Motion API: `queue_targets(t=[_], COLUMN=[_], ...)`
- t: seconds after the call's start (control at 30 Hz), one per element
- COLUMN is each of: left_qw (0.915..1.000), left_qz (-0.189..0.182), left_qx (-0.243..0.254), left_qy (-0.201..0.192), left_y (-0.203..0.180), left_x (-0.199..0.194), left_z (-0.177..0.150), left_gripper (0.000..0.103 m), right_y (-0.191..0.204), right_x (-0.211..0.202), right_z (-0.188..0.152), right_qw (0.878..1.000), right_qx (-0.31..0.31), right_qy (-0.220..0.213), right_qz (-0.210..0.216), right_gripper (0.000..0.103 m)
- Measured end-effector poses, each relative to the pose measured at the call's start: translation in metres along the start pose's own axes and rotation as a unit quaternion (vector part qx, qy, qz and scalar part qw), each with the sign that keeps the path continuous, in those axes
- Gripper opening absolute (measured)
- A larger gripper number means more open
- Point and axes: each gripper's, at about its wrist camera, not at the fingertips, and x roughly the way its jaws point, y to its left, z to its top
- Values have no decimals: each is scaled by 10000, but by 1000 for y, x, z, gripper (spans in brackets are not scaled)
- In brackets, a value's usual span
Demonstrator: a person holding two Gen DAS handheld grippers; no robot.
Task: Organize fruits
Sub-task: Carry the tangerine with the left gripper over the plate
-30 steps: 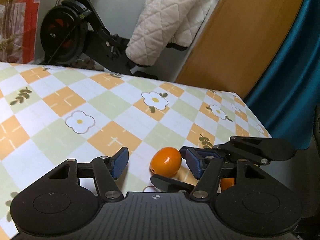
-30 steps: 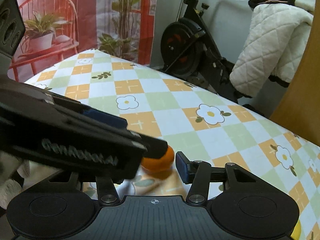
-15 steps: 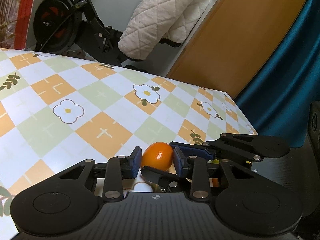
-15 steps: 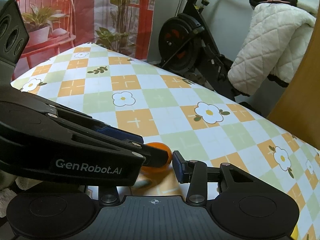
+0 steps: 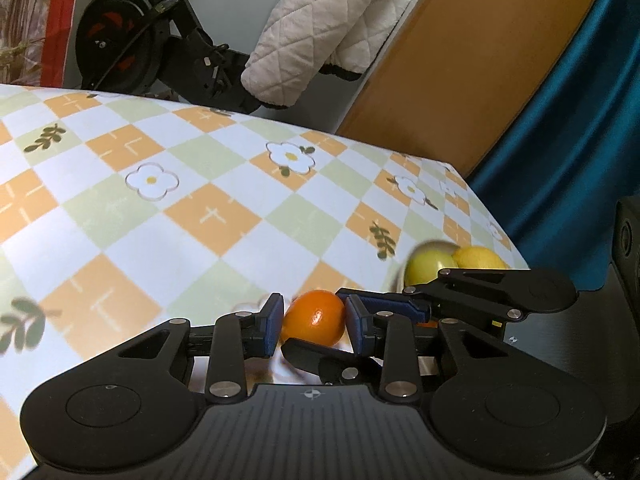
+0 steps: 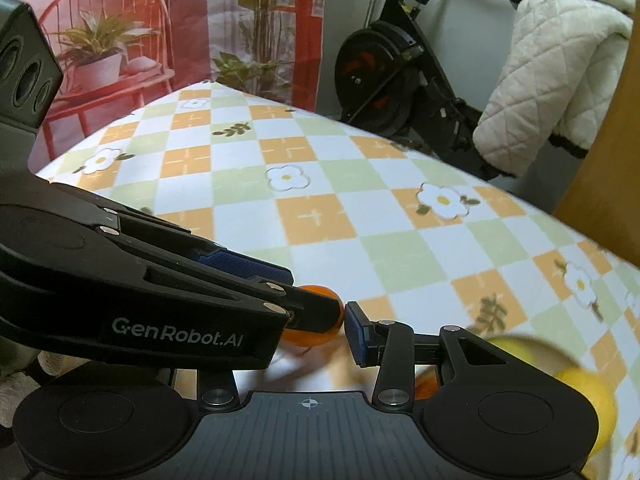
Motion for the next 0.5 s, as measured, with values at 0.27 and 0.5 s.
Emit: queue_targets(t=[0.27,0.5], left_qw=[9999,9998], left_qz=[129,190], left_qx=[84,116], left_qy=[56,21], left_y=[-14,-22], left_x=[-22,-33], left_z=[-25,-42], left_gripper=[35,36], right_y=[14,15], right_x=[-24,-39], right_z=[-26,-47], right_qw=[9997,9988], right_qx=[81,211], right_qy=[-81,-189], right_qz=[196,390], right_gripper=[38,38])
